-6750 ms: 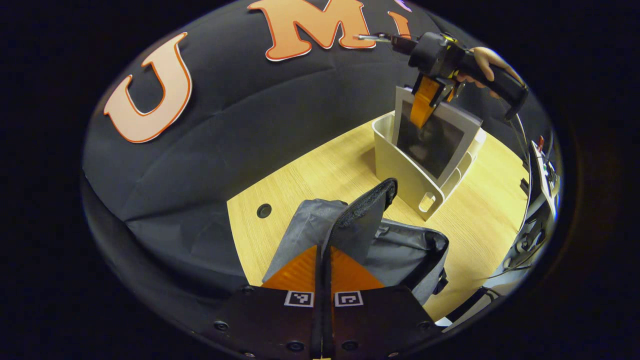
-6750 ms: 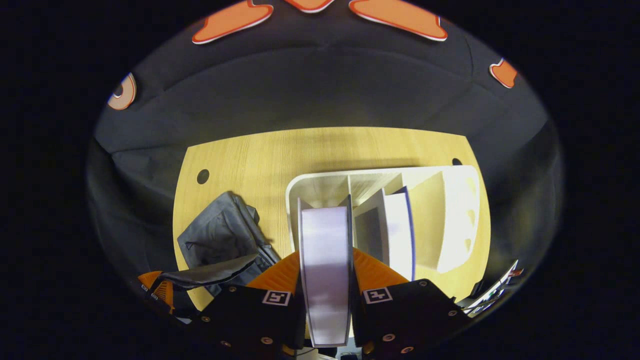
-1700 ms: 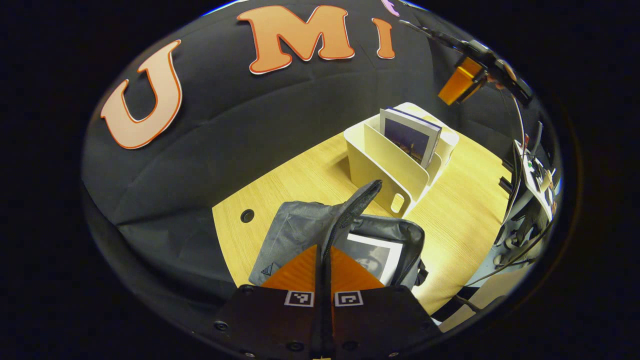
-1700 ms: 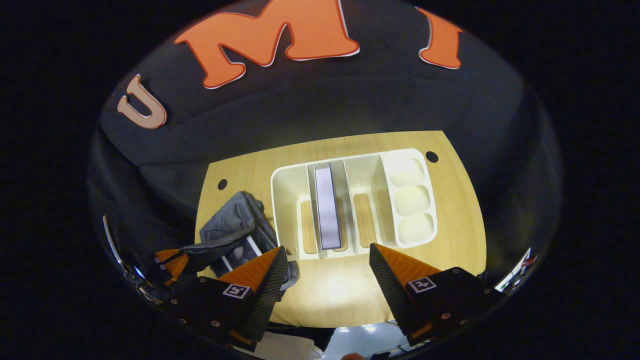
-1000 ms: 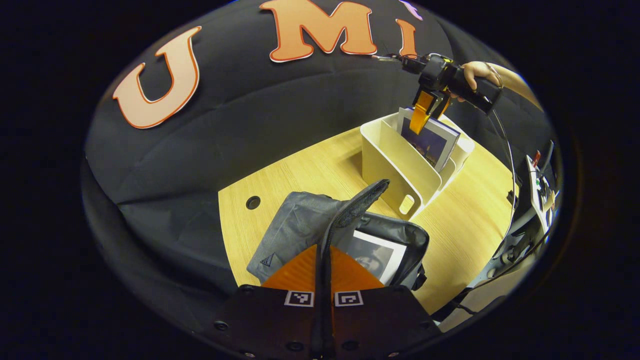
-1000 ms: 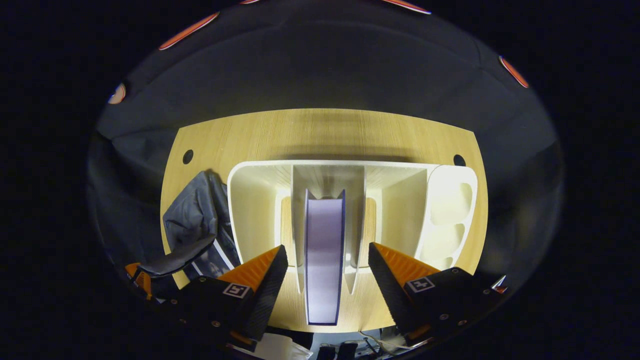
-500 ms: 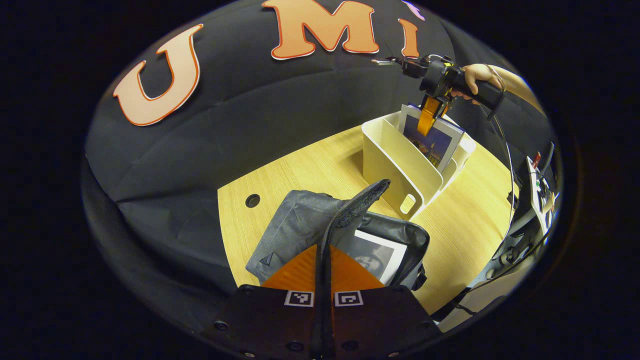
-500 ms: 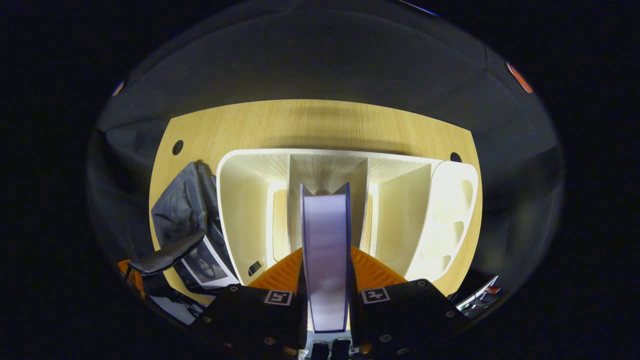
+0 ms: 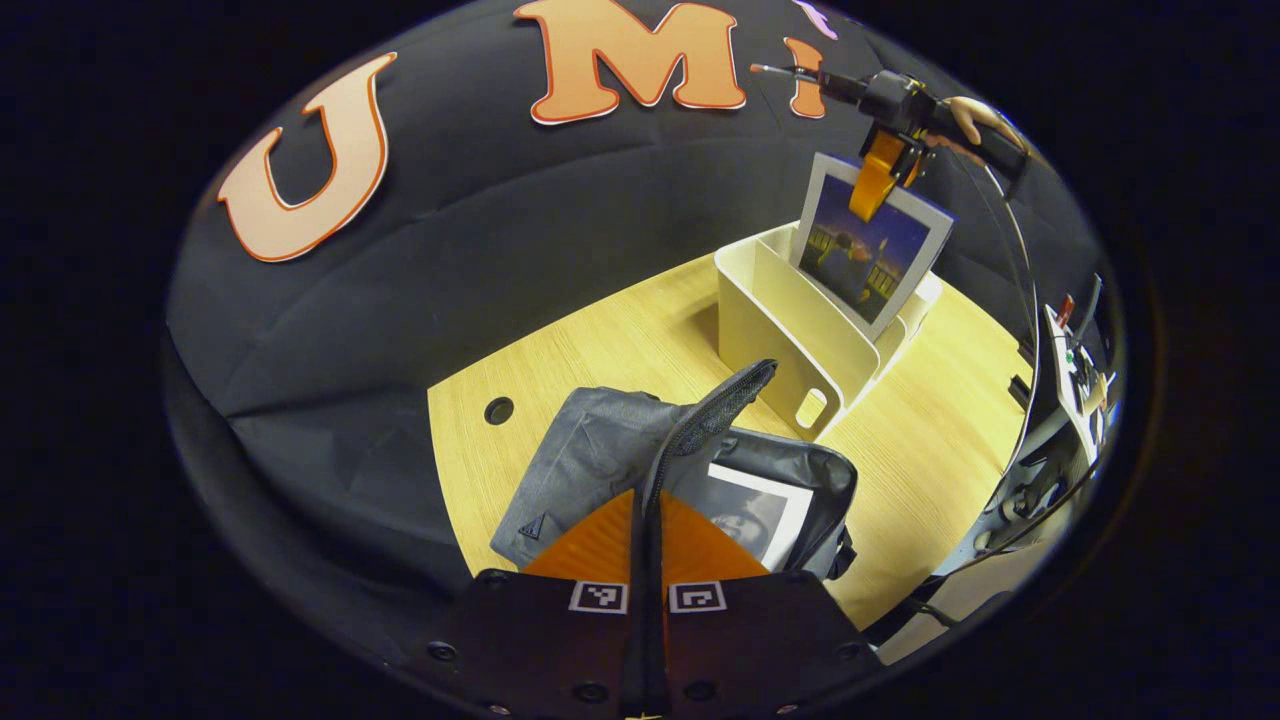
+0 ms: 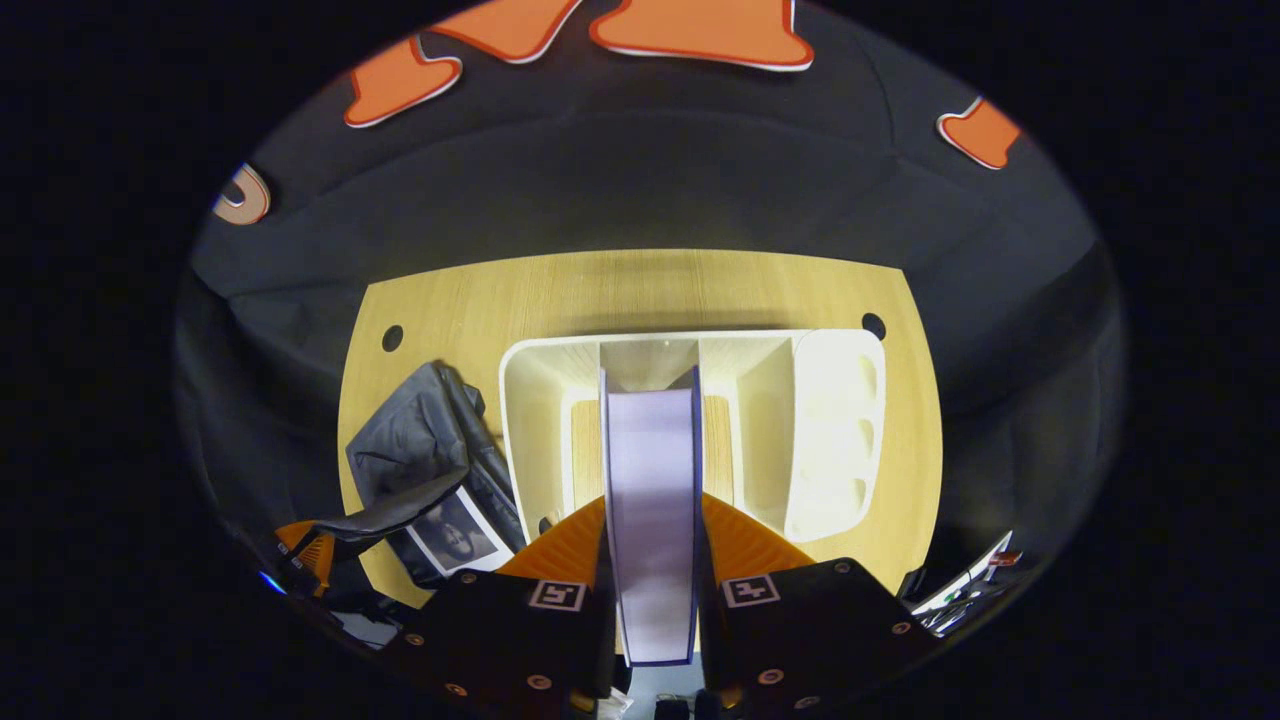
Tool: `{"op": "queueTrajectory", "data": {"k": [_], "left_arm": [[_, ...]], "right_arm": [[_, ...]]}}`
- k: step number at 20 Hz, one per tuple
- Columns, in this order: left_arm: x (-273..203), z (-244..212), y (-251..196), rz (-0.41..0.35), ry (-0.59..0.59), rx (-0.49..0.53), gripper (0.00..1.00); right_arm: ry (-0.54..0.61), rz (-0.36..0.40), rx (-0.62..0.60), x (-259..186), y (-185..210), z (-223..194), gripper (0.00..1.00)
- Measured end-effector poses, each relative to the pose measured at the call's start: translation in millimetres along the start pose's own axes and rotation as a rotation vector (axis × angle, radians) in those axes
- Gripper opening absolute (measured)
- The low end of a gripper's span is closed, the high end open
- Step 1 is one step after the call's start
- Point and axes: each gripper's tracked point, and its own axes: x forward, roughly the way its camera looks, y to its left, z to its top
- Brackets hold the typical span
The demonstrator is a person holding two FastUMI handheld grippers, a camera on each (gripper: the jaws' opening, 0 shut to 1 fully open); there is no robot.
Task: Open the schoolbag, grab two books from the bookshelf and put them into the schoolbag.
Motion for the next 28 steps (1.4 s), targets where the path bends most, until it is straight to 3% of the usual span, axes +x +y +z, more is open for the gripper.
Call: {"op": "queueTrajectory", "data": {"k": [5, 9, 15, 20, 28], "left_arm": [[0, 4, 4, -0.013, -0.009, 0.031, 0.01], [3, 4, 2, -0.034, -0.012, 0.035, 0.01], [2, 7, 5, -0.033, -0.015, 0.075, 0.01], [-2, 10, 5, -0.023, -0.017, 0.093, 0.01], [-14, 19, 11, 0.015, -0.023, 0.125, 0.01]], "right_arm": [[-0.106, 0.029, 0.066, -67, 4, -2, 0.35], [-0.173, 0.027, 0.107, -118, 2, -26, 0.34], [-0.255, 0.152, 0.163, -162, 38, -81, 0.34], [-0.244, 0.301, 0.270, -145, 72, -139, 0.32], [-0.241, 0.580, 0.612, -60, 105, -186, 0.33]]}}
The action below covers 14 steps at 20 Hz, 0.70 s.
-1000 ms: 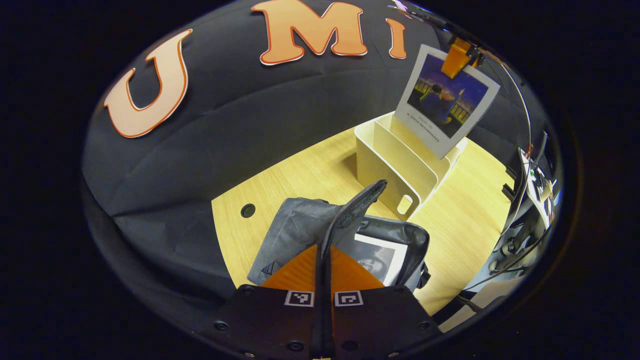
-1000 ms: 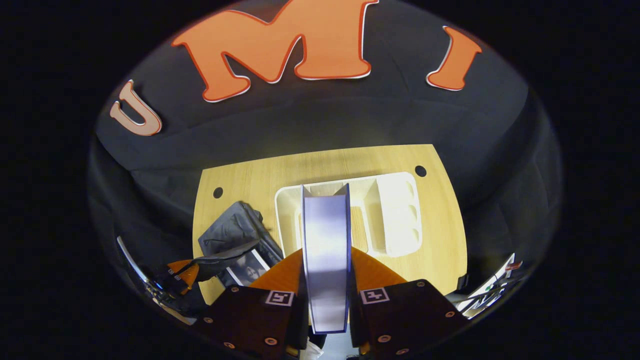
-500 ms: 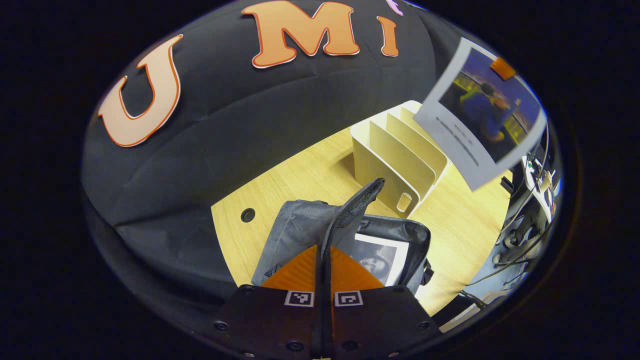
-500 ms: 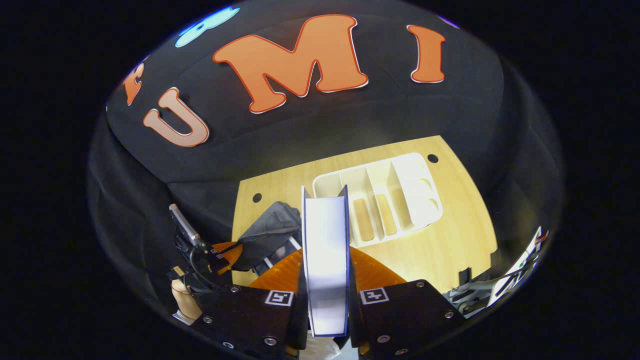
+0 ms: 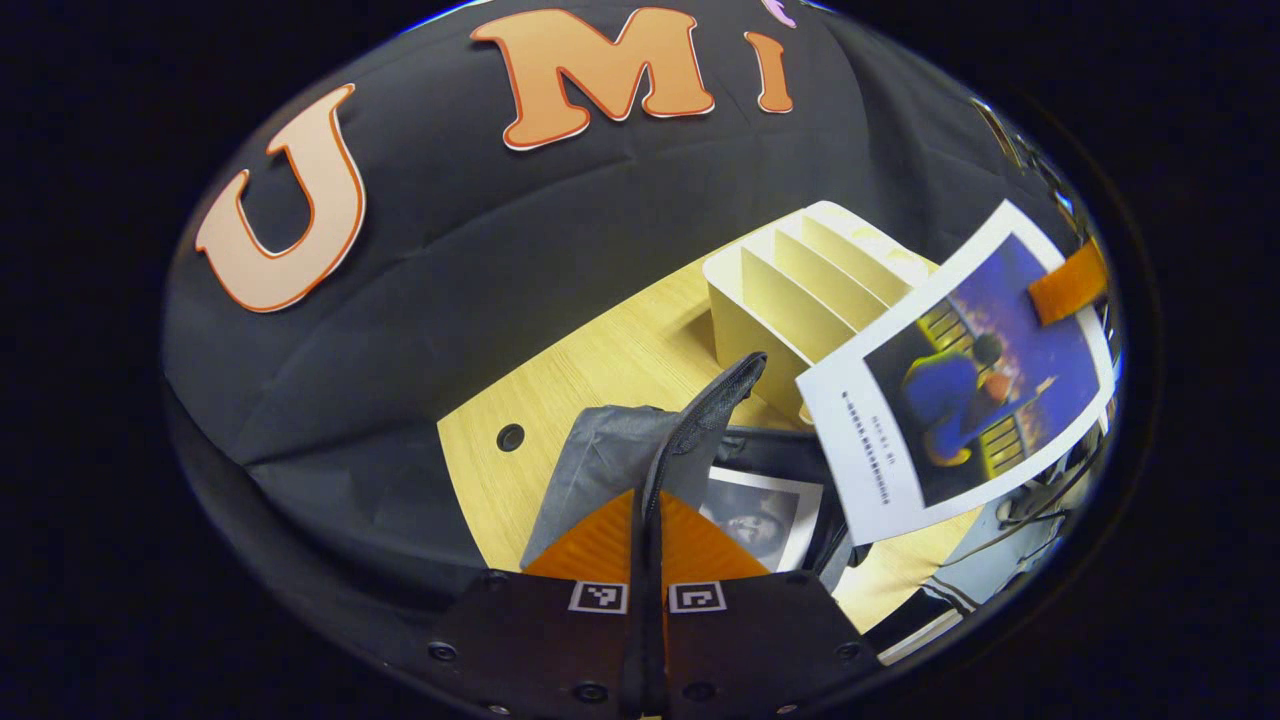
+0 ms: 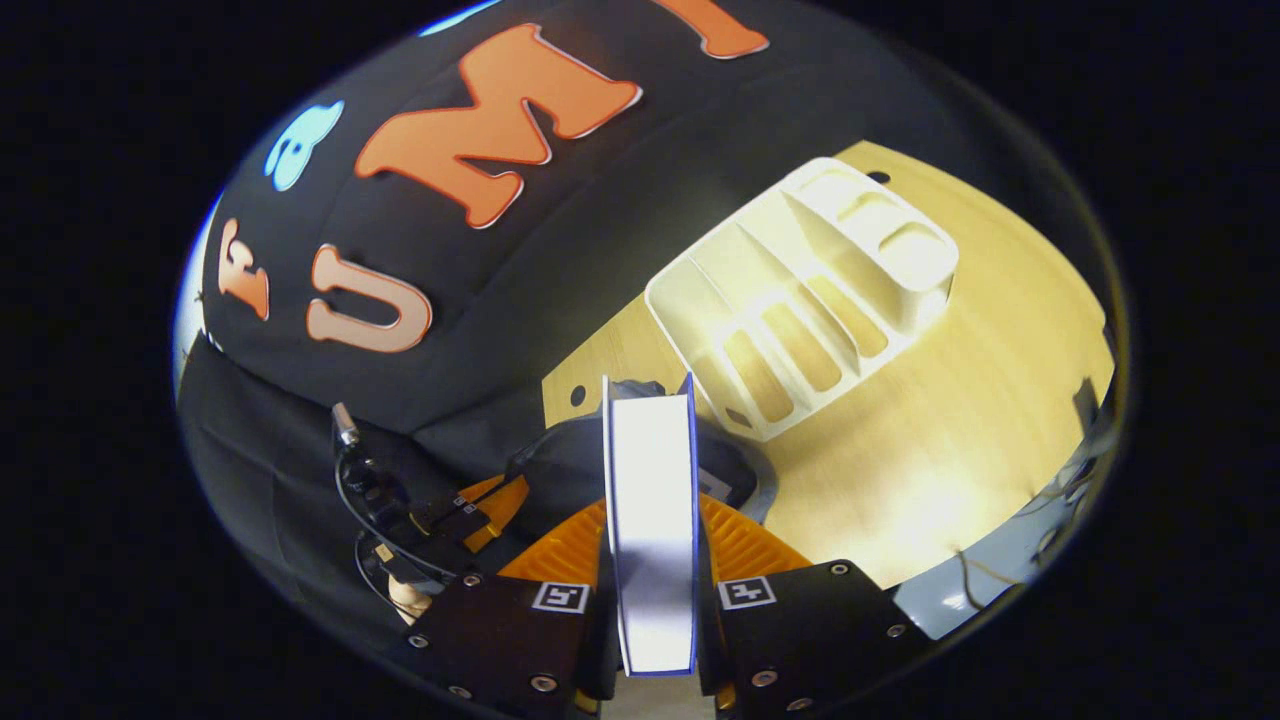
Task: Open the schoolbag, grab two books from the bookshelf and put them into the schoolbag.
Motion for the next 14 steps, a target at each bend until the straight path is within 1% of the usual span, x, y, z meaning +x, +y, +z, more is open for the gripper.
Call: {"op": "queueTrajectory", "data": {"k": [2, 5, 9, 11, 12, 14], "left_arm": [[-1, 4, 1, 0.007, 0.000, 0.012, 0.01], [-1, 7, -1, 0.010, 0.009, 0.025, 0.01], [-4, 15, 0, 0.022, 0.009, 0.056, 0.01], [-4, 19, -1, 0.024, 0.007, 0.061, 0.01], [-5, 20, -2, 0.023, 0.007, 0.061, 0.01], [-8, 23, -2, 0.024, 0.001, 0.061, 0.01]], "right_arm": [[-0.010, 0.055, 0.098, 23, -9, -10, 0.32], [-0.001, 0.100, 0.222, 59, -24, -31, 0.32], [0.004, 0.138, 0.329, 107, -31, -56, 0.32], [-0.005, 0.166, 0.384, 132, -24, -63, 0.32], [-0.009, 0.176, 0.405, 145, -20, -66, 0.32], [-0.021, 0.172, 0.413, 166, -17, -74, 0.32]]}}
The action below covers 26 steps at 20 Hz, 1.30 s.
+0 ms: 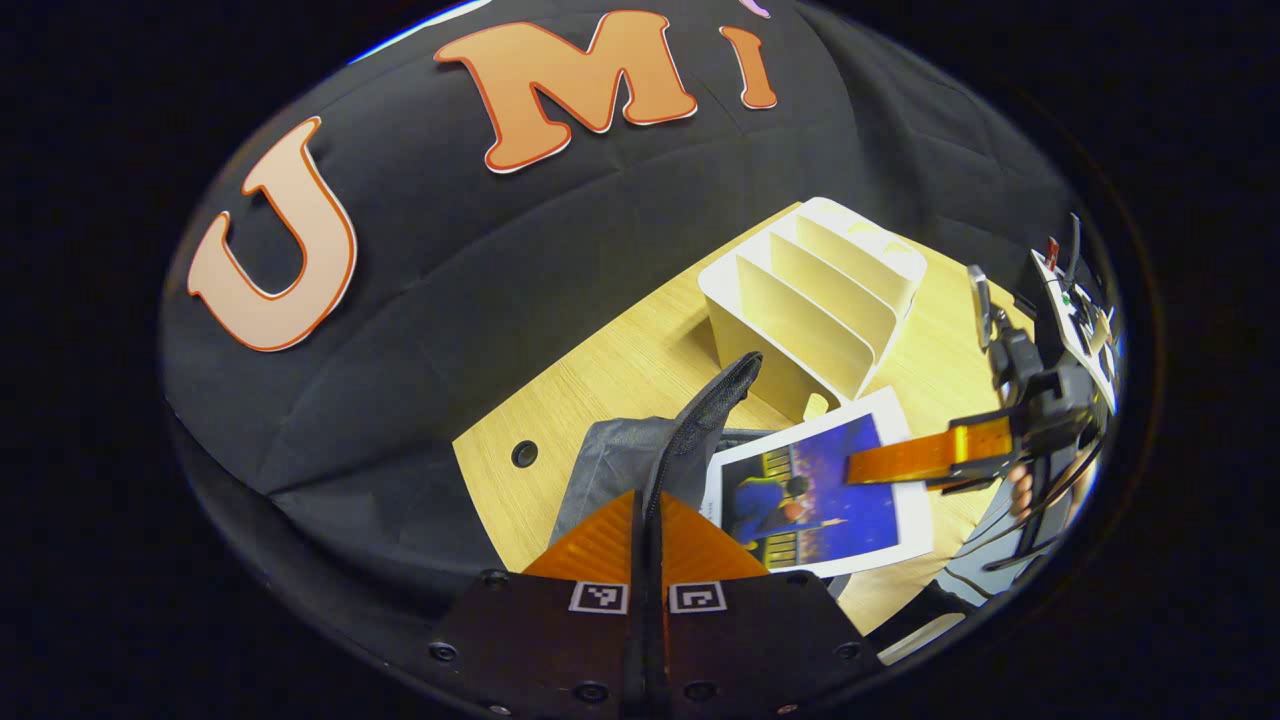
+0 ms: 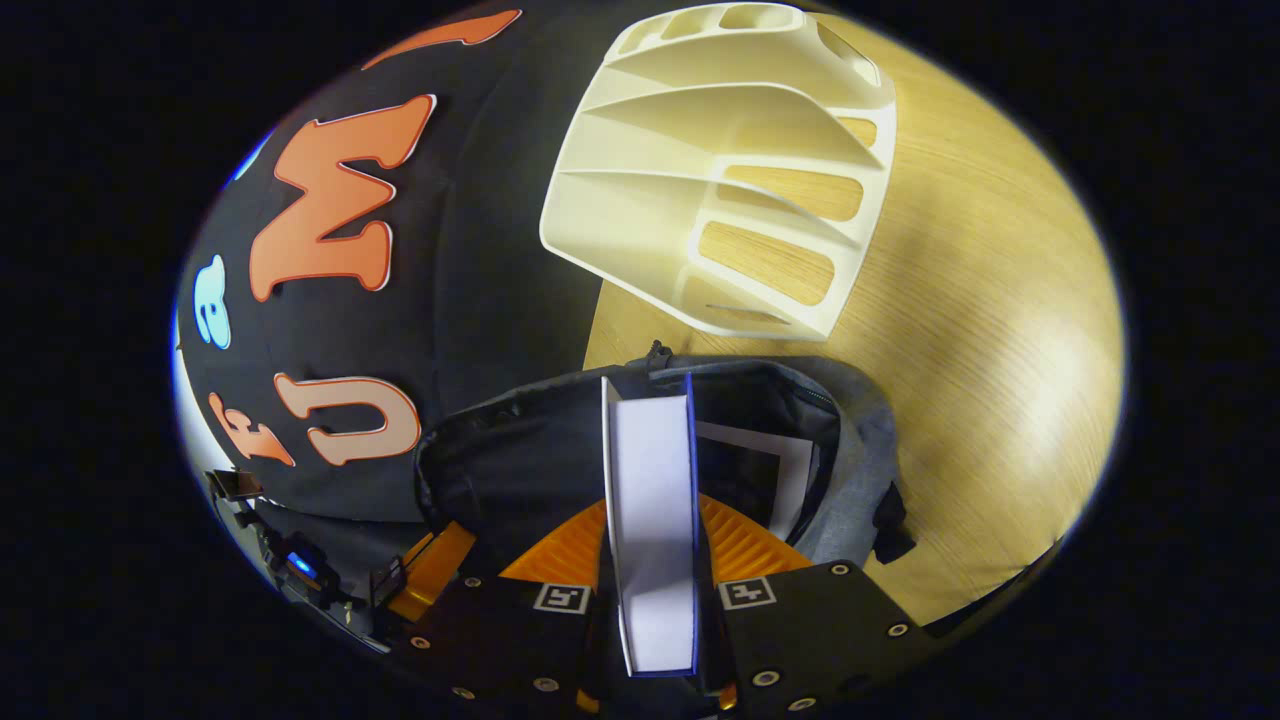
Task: Open the schoolbag, grab two books from the bookshelf and put them into the schoolbag.
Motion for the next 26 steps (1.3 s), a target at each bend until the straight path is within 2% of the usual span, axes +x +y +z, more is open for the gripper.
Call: {"op": "queueTrajectory", "data": {"k": [6, 11, 12, 13, 14, 15, 17, 19, 20, 21, 22, 23, 24, 26], "left_arm": [[-13, 7, -6, 0.007, -0.018, 0.037, 0.01], [-16, 9, -9, 0.016, -0.022, 0.061, 0.01], [-17, 9, -11, 0.016, -0.022, 0.063, 0.01], [-17, 8, -11, 0.016, -0.020, 0.064, 0.01], [-16, 8, -11, 0.018, -0.017, 0.063, 0.01], [-15, 7, -12, 0.018, -0.013, 0.061, 0.01], [-14, 3, -15, 0.011, -0.006, 0.052, 0.01], [-14, 4, -16, 0.014, -0.005, 0.045, 0.01], [-14, 3, -16, 0.018, -0.005, 0.042, 0.01], [-14, 1, -17, 0.017, -0.004, 0.036, 0.01], [-13, -1, -20, 0.014, -0.003, 0.024, 0.01], [-13, -1, -24, 0.008, -0.003, 0.012, 0.01], [-13, -2, -28, 0.004, -0.002, 0.003, 0.01], [-11, -5, -32, 0.007, 0.002, -0.010, 0.01]], "right_arm": [[-0.110, 0.043, 0.018, 40, 13, -6, 0.32], [-0.156, 0.027, 0.061, 59, 10, -4, 0.34], [-0.162, 0.011, 0.061, 61, 8, -3, 0.45], [-0.162, -0.011, 0.061, 63, 3, -3, 0.37], [-0.159, -0.049, 0.059, 66, -5, -4, 0.39], [-0.150, -0.093, 0.062, 68, -16, -7, 0.46], [-0.125, -0.118, 0.062, 68, -21, -13, 0.60], [-0.094, -0.138, 0.051, 66, -26, -20, 0.63], [-0.078, -0.150, 0.046, 62, -29, -23, 0.50], [-0.068, -0.159, 0.040, 58, -31, -25, 0.59], [-0.060, -0.172, 0.036, 53, -34, -25, 0.81], [-0.055, -0.189, 0.030, 48, -39, -24, 0.91], [-0.048, -0.200, 0.023, 41, -41, -23, 0.96], [-0.044, -0.233, 0.003, 26, -48, -14, 0.97]]}}
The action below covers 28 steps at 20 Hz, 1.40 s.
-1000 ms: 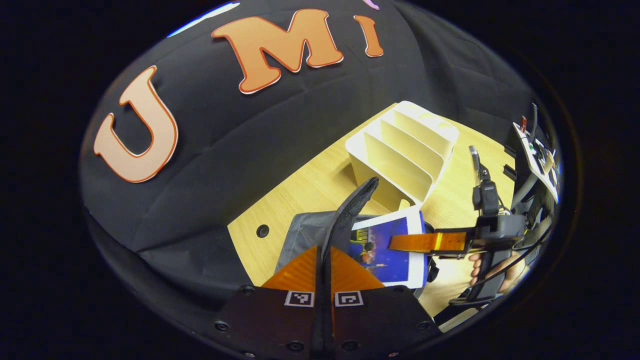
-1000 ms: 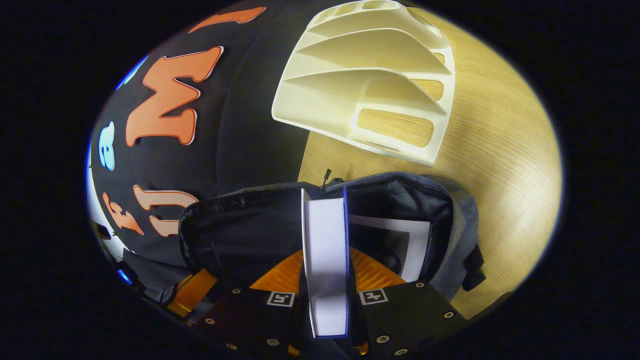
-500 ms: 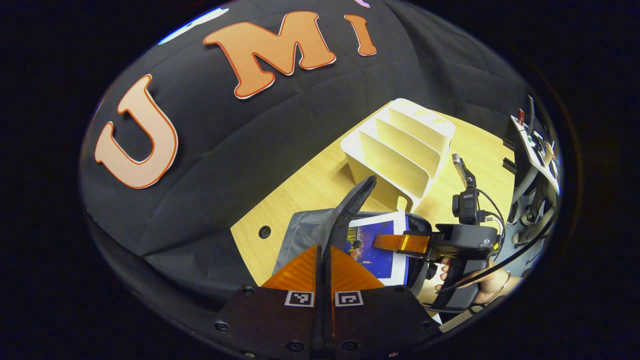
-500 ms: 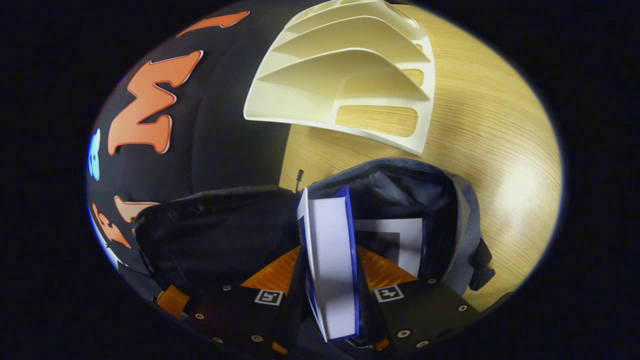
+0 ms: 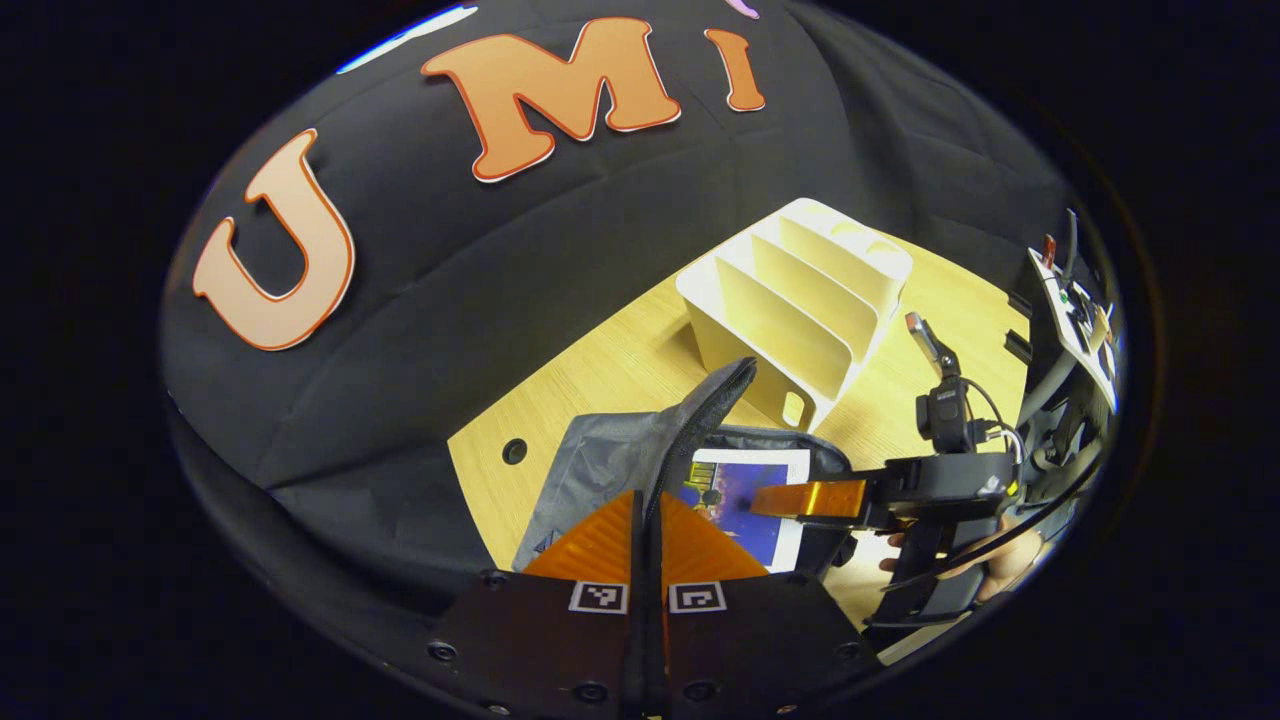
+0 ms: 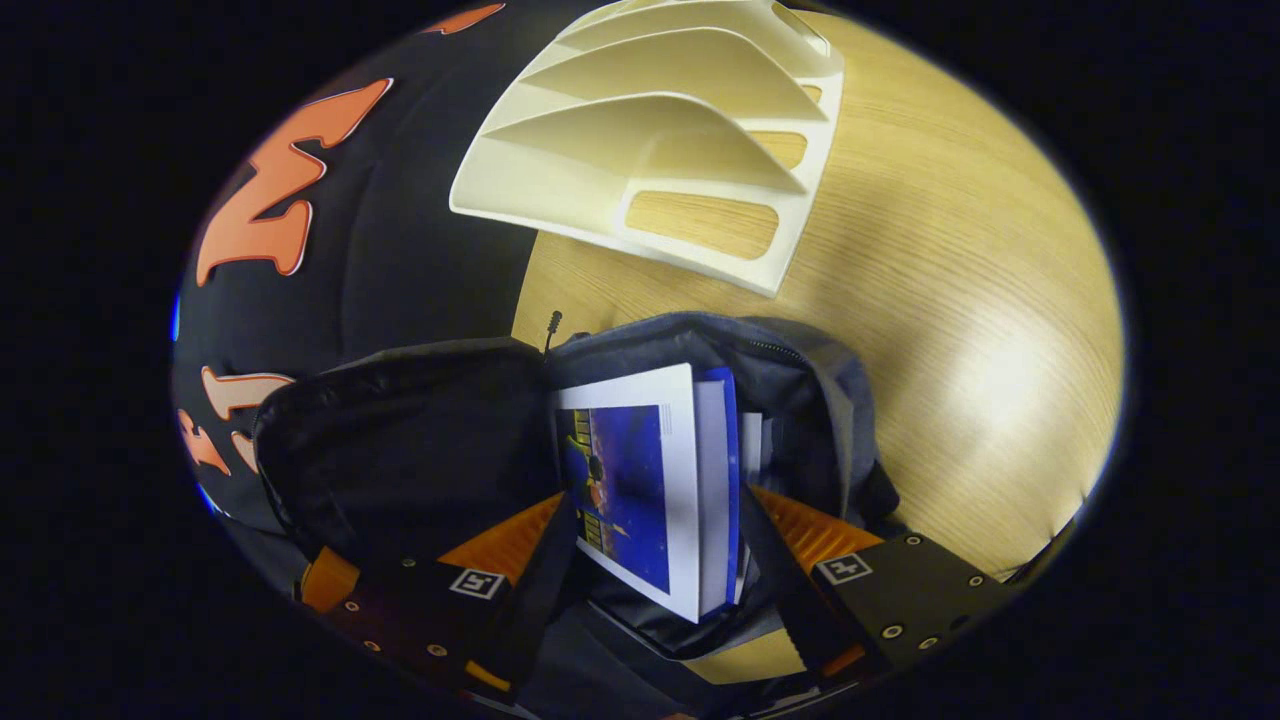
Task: Open the schoolbag, grab two books from the bookshelf and put them into the schoolbag.
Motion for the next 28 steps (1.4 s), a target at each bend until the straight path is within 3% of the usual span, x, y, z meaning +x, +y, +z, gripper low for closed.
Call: {"op": "queueTrajectory", "data": {"k": [10, 17, 21, 23, 26, 28], "left_arm": [[8, -11, -53, 0.035, 0.007, -0.070, 0.01], [25, -33, -109, 0.071, 0.045, -0.209, 0.06], [31, -31, -155, 0.032, 0.048, -0.352, 0.28], [29, -22, -177, 0.019, 0.031, -0.401, 0.44], [15, 10, -181, 0.099, -0.025, -0.442, 0.97], [1, 39, -173, 0.172, -0.107, -0.480, 0.99]], "right_arm": [[-0.100, -0.136, -0.232, -107, -44, 120, 0.98], [-0.098, -0.242, -0.322, -130, -98, 168, 0.98], [-0.053, -0.275, -0.432, -131, -115, 183, 0.99], [-0.060, -0.282, -0.504, -138, -115, 197, 0.99], [-0.116, -0.247, -0.606, -160, -95, 222, 0.99], [-0.206, -0.180, -0.662, -184, -63, 243, 0.99]]}}
